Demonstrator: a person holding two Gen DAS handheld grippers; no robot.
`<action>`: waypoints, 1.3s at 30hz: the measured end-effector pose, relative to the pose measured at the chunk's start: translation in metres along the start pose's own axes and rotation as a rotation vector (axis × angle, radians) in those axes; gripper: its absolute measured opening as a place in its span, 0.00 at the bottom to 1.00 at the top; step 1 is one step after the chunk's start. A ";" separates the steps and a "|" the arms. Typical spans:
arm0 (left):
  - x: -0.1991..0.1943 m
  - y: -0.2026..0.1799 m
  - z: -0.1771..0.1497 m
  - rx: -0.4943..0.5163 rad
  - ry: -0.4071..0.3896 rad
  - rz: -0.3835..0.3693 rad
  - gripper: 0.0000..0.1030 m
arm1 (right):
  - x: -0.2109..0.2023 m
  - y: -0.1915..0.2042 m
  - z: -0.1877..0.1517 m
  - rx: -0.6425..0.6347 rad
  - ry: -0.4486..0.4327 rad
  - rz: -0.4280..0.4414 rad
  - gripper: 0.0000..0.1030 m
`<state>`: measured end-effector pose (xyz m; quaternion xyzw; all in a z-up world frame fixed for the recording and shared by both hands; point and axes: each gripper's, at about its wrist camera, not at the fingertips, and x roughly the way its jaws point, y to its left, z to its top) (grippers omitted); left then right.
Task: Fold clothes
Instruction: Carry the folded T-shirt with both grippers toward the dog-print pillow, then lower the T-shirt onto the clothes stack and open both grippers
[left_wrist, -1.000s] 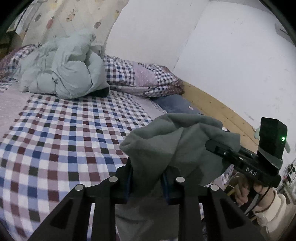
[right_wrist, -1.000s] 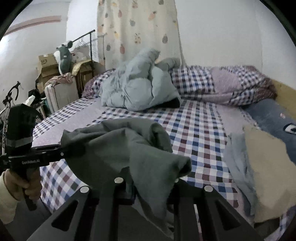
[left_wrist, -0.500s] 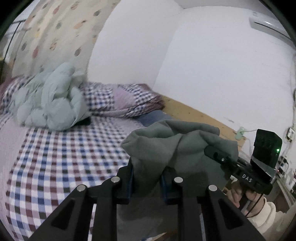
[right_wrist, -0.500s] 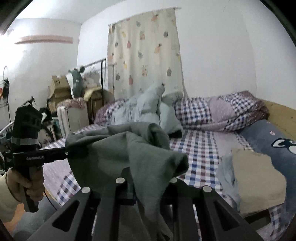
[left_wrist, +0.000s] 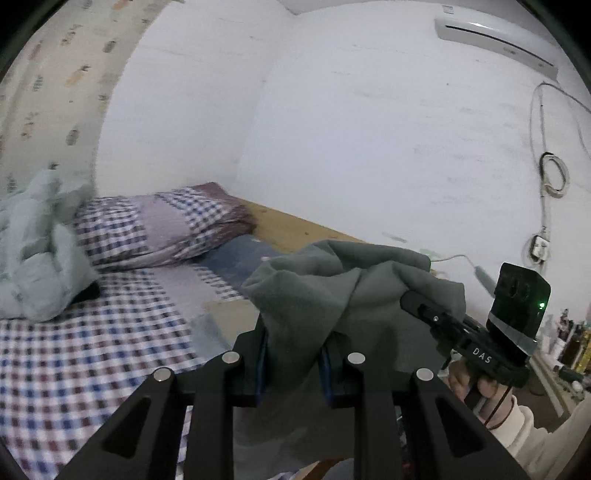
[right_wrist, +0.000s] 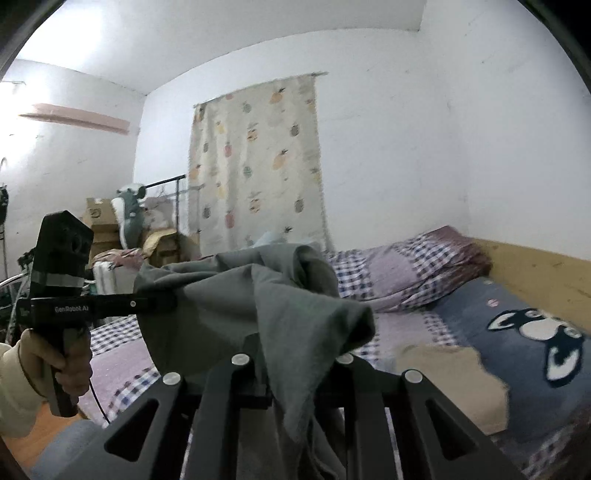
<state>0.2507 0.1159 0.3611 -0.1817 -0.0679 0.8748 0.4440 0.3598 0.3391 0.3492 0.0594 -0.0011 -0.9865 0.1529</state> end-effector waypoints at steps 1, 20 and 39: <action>0.010 -0.005 0.006 0.006 0.006 -0.023 0.22 | -0.005 -0.009 0.004 0.000 -0.005 -0.017 0.13; 0.202 -0.036 0.092 0.026 0.143 -0.311 0.21 | -0.024 -0.194 0.058 -0.004 0.001 -0.284 0.13; 0.375 0.109 0.049 -0.161 0.300 -0.109 0.21 | 0.185 -0.322 -0.007 0.124 0.231 -0.234 0.13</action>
